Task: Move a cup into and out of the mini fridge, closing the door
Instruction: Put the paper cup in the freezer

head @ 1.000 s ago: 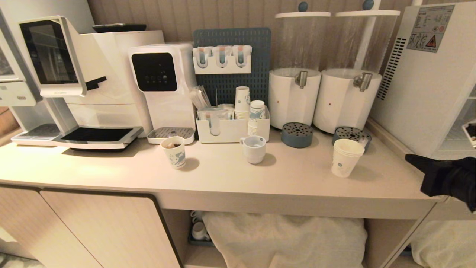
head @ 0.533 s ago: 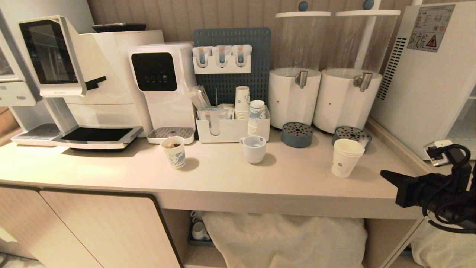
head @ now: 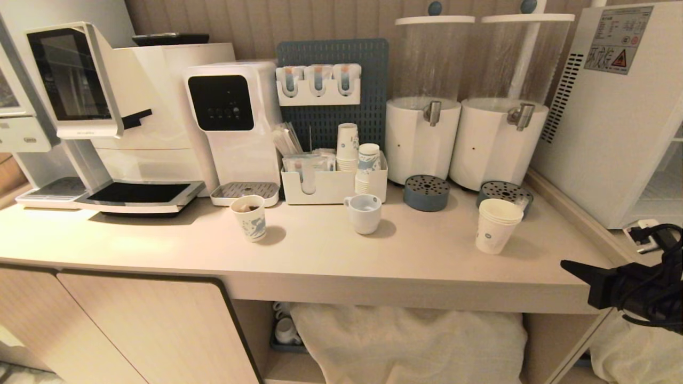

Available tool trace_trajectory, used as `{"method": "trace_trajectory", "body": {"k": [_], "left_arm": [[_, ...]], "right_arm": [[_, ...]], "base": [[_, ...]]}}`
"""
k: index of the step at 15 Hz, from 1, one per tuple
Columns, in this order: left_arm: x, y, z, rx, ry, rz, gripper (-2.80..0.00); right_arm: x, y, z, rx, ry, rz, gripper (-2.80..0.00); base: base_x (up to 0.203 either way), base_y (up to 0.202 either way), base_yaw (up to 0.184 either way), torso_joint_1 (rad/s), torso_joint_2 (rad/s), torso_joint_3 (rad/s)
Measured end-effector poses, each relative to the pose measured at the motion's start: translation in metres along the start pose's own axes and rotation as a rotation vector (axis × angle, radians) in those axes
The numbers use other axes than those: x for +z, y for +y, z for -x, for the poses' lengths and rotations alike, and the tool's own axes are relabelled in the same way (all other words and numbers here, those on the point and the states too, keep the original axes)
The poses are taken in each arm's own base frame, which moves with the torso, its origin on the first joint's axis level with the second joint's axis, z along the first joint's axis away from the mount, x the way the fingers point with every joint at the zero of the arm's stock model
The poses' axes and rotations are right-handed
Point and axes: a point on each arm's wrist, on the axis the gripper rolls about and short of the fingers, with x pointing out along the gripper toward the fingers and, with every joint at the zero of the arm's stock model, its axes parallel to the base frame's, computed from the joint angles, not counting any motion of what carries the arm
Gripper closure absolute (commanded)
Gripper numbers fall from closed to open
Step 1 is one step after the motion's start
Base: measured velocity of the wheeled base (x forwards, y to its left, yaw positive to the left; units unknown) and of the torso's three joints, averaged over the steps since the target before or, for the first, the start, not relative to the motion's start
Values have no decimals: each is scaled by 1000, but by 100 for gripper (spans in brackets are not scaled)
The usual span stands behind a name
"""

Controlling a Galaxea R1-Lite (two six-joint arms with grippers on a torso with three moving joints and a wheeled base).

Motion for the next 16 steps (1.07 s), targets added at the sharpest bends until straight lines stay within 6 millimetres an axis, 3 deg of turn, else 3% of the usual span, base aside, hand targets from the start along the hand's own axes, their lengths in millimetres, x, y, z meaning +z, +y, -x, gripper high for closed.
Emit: {"method": "trace_trajectory", "body": {"k": [5, 11, 16], "left_arm": [[0, 0, 0, 0, -1, 0, 0], [0, 0, 0, 0, -2, 2, 0], [0, 0, 0, 0, -5, 3, 0]], "right_arm": [[-17, 0, -11, 19, 10, 99, -280], [-21, 14, -30, 93, 6, 150, -280], [-18, 13, -39, 96, -35, 169, -280]], "base": [[0, 0, 0, 0, 0, 0], [0, 0, 0, 0, 0, 0], [0, 0, 0, 0, 0, 0]]}}
